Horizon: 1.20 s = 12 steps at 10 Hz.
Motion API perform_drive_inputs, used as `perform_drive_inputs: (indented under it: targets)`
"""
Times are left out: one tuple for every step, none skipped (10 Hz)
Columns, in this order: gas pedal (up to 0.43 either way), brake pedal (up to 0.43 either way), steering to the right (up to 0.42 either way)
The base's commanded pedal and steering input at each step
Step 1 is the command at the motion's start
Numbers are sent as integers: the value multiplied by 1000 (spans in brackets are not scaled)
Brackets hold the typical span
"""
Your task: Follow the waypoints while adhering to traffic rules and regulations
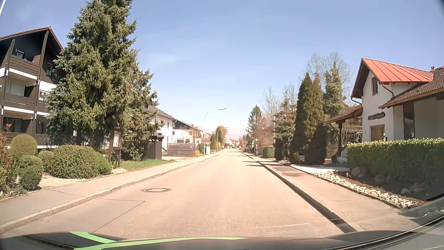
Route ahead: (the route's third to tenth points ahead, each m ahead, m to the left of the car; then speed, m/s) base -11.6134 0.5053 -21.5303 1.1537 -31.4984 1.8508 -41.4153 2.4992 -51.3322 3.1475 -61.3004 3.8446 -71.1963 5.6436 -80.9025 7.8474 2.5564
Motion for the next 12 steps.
perform_drive_inputs:
  targets:
    - [0,232,-30]
    - [0,232,-24]
    - [0,238,-23]
    - [0,244,-21]
    - [0,250,-16]
    - [0,250,-12]
    - [0,256,-8]
    - [0,256,-8]
    - [0,262,-8]
    - [0,262,-8]
    - [0,262,-8]
    - [0,262,-8]
